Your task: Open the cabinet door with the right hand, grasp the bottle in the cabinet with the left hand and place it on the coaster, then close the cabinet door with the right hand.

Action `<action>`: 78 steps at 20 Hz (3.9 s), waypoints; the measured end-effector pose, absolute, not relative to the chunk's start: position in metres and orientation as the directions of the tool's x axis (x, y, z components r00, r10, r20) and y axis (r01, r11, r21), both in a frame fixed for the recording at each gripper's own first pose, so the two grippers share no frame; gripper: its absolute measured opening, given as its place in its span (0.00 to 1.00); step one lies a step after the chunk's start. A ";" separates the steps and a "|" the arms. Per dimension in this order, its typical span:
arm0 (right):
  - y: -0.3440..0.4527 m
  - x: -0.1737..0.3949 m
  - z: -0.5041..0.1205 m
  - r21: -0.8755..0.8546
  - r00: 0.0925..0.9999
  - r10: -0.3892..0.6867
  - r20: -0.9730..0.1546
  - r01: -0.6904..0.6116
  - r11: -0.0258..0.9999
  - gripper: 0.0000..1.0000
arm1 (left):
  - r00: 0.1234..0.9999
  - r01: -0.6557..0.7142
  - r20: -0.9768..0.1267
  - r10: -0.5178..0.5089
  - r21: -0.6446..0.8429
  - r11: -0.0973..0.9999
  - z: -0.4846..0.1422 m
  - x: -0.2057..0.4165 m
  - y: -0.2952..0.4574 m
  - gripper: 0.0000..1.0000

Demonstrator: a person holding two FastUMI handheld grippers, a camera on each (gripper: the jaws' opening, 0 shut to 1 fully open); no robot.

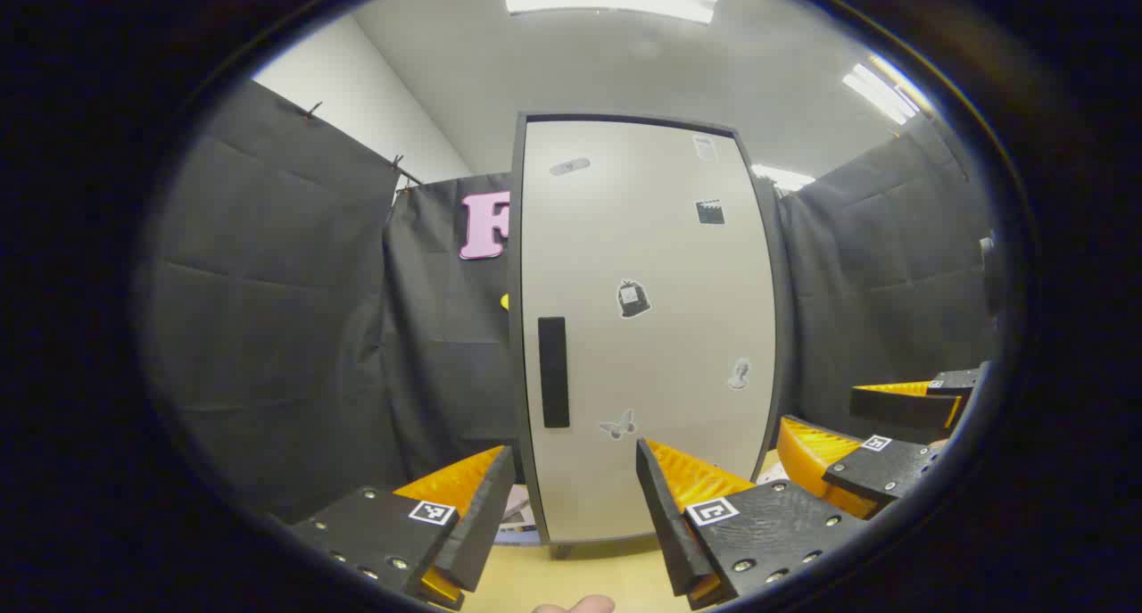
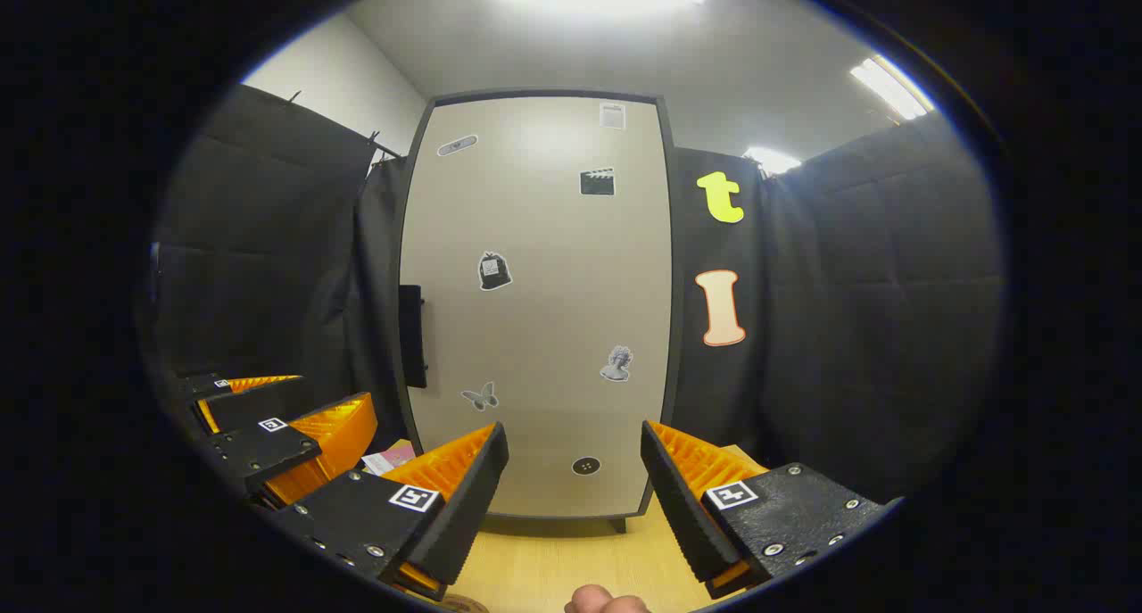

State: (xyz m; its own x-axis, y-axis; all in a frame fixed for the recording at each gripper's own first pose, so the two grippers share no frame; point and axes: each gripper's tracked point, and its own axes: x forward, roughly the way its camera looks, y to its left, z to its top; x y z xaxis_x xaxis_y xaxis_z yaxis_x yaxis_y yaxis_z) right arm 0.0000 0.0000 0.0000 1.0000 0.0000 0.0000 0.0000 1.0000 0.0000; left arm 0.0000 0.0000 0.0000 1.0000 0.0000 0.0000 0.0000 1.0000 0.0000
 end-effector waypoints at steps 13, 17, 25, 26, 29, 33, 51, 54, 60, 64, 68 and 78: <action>0.000 -0.004 0.002 0.000 1.000 0.010 0.005 -0.010 1.000 0.93 | 1.000 0.005 -0.008 -0.005 -0.021 1.000 0.003 0.001 0.000 0.78; -0.004 -0.004 0.005 0.009 1.000 0.002 0.009 -0.002 1.000 0.93 | 1.000 0.009 -0.008 -0.009 -0.023 1.000 0.003 0.000 -0.003 0.78; -0.008 -0.001 0.009 0.006 1.000 -0.006 0.021 0.006 1.000 0.93 | 1.000 0.016 0.003 -0.016 -0.026 1.000 0.007 0.003 -0.007 0.78; -0.009 0.000 0.008 0.005 1.000 -0.007 0.020 0.007 1.000 0.93 | 1.000 0.018 0.003 -0.018 -0.025 1.000 0.008 0.004 -0.007 0.77; -0.011 0.003 0.005 0.007 1.000 -0.009 0.014 0.009 1.000 0.93 | 1.000 0.018 0.004 -0.018 -0.022 1.000 0.008 0.003 -0.007 0.78; -0.012 0.009 0.006 0.003 1.000 -0.007 0.015 0.007 1.000 0.93 | 1.000 0.013 0.006 -0.013 -0.013 1.000 0.009 0.003 -0.005 0.78; 0.038 0.060 0.026 -0.034 0.997 0.056 0.061 -0.054 0.998 0.93 | 0.999 -0.041 -0.018 0.040 -0.005 0.999 -0.009 -0.001 0.054 0.78; 0.058 0.071 0.027 -0.035 0.995 0.082 0.064 -0.080 0.996 0.93 | 0.998 -0.065 -0.023 0.065 0.003 0.998 -0.016 -0.002 0.075 0.78; 0.104 0.094 0.033 -0.049 0.987 0.140 0.073 -0.137 0.989 0.93 | 0.994 -0.106 -0.038 0.107 0.021 0.994 -0.032 -0.011 0.115 0.78; 0.134 0.114 0.033 -0.053 0.981 0.185 0.060 -0.182 0.982 0.93 | 0.990 -0.120 -0.066 0.122 0.036 0.992 -0.048 -0.023 0.133 0.78; 0.161 0.139 0.019 -0.066 0.975 0.219 0.029 -0.217 0.974 0.93 | 0.983 -0.143 -0.113 0.144 0.019 0.990 -0.072 -0.029 0.146 0.78; 0.206 0.190 0.004 -0.095 0.973 0.231 -0.007 -0.230 0.968 0.87 | 0.959 -0.231 -0.170 0.227 -0.006 0.973 -0.097 -0.040 0.186 0.78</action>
State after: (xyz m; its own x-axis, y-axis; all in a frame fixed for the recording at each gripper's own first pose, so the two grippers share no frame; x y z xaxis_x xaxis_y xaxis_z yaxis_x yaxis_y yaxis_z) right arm 0.1900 0.2055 0.0043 0.9730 0.2308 -0.0068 -0.2304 0.9685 -0.0951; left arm -0.0397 0.1864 -0.0974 0.9590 0.2268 -0.1697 -0.2311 0.9729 -0.0057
